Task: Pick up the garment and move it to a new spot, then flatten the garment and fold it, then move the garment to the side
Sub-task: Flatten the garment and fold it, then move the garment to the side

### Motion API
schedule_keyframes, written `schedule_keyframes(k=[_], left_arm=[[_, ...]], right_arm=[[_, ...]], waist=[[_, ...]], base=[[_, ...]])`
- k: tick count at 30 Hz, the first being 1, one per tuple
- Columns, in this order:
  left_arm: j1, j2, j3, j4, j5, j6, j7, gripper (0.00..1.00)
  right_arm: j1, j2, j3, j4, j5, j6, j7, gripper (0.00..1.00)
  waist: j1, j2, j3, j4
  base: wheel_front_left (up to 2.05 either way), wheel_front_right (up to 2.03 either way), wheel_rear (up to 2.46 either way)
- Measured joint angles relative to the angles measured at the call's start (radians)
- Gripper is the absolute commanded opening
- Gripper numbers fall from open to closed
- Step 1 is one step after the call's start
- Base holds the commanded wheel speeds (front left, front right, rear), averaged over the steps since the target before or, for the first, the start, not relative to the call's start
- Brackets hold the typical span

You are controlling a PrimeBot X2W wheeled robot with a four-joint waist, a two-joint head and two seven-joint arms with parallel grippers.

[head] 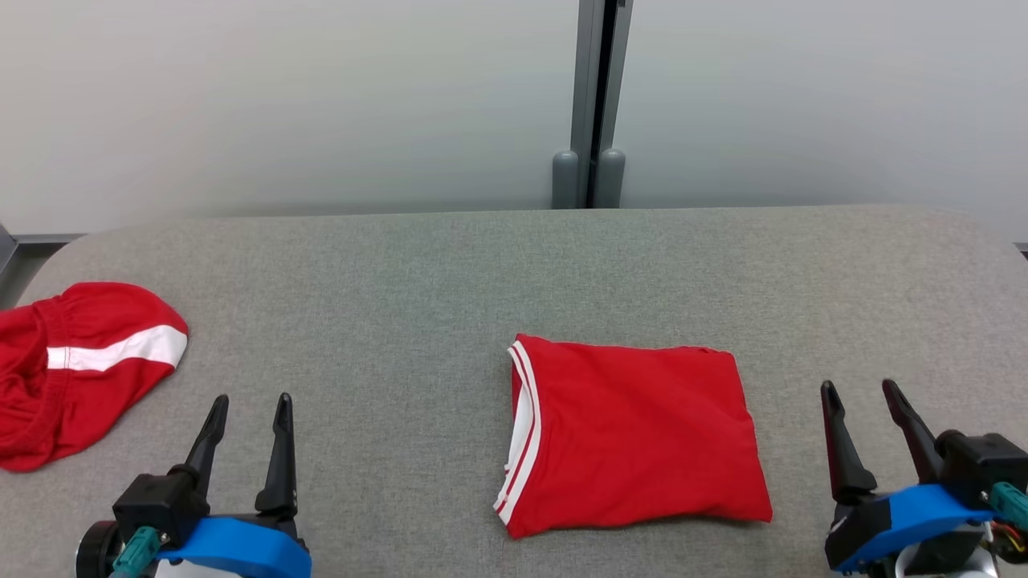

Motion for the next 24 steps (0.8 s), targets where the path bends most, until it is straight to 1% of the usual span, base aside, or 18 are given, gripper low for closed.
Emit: schedule_keyframes(k=[2, 10, 24], left_arm=[[0.013, -0.002, 0.005, -0.004, 0.003, 0.007, 0.000, 1.00], [0.057, -0.014, 0.022, -0.014, 0.016, 0.011, 0.000, 1.00], [0.065, -0.033, 0.035, -0.006, 0.029, -0.002, 0.000, 1.00]], right_arm=[[0.016, 0.000, -0.010, 0.009, 0.003, 0.000, -0.006, 1.00], [0.028, 0.000, -0.007, 0.026, 0.008, 0.000, -0.009, 1.00], [0.028, 0.000, -0.007, 0.034, 0.004, 0.000, 0.014, 1.00]], waist=[[0.0000, 0.0000, -0.010, -0.002], [0.0000, -0.0001, -0.024, -0.016], [0.0001, -0.0002, -0.028, -0.013]], base=[[0.00, 0.00, 0.00], [0.00, 0.00, 0.00], [0.00, 0.00, 0.00]])
